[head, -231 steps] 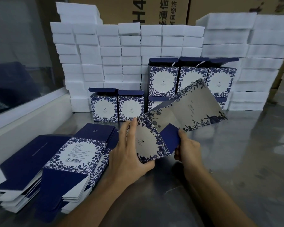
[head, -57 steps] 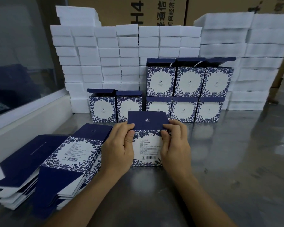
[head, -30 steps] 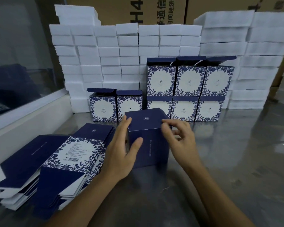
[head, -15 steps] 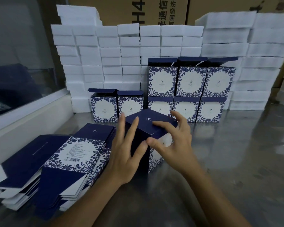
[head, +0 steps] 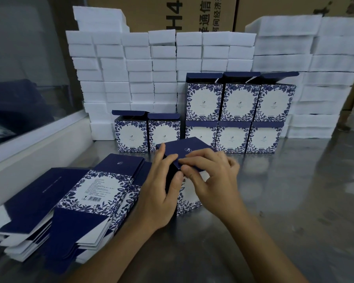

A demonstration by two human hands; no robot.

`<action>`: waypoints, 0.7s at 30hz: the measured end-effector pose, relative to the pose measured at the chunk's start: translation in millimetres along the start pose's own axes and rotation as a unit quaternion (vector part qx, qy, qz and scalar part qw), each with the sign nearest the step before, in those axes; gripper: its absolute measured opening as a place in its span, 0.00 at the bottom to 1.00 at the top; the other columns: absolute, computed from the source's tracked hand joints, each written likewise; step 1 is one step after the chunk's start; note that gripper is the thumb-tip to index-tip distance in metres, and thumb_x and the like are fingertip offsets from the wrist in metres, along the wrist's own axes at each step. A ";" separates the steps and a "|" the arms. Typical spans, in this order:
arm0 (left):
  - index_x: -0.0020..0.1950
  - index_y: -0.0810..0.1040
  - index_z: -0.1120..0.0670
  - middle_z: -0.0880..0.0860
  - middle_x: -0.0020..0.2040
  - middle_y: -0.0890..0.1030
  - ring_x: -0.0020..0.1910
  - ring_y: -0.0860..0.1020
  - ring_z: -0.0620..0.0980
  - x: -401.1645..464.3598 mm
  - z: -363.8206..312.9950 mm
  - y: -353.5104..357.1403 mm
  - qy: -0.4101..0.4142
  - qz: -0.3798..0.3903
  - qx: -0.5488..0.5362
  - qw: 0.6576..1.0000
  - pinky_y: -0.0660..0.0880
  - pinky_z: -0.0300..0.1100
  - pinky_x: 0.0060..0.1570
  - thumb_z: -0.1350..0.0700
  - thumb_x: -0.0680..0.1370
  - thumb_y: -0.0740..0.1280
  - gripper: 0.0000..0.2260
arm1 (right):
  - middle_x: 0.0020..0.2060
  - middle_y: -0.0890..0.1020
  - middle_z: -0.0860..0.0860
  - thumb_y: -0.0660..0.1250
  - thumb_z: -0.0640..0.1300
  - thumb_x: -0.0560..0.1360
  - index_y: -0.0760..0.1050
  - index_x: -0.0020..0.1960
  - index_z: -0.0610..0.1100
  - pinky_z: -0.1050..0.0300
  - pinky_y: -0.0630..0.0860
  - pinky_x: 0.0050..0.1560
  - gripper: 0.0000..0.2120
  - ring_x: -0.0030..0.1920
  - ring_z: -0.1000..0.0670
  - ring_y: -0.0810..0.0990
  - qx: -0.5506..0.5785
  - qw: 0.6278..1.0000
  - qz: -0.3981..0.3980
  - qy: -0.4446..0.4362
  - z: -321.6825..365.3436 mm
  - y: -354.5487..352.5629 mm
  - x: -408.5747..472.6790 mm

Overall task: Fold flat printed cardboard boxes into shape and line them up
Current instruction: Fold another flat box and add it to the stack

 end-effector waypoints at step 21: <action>0.61 0.76 0.60 0.49 0.69 0.74 0.63 0.72 0.38 7.9 -14.5 -10.4 0.011 -0.073 0.010 0.997 0.65 0.21 0.56 0.57 0.82 0.57 0.13 | 0.57 0.79 0.45 0.65 0.50 0.80 0.83 0.53 0.42 0.49 0.75 0.55 0.13 0.57 0.46 0.76 -0.013 0.989 -0.143 -0.020 -26.5 4.1 -12.9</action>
Point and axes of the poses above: each hand's wrist, its own x-axis towards the middle knuckle, its own y-axis out of the palm, z = x × y, the point moved 8 cm from there along x, towards the middle knuckle
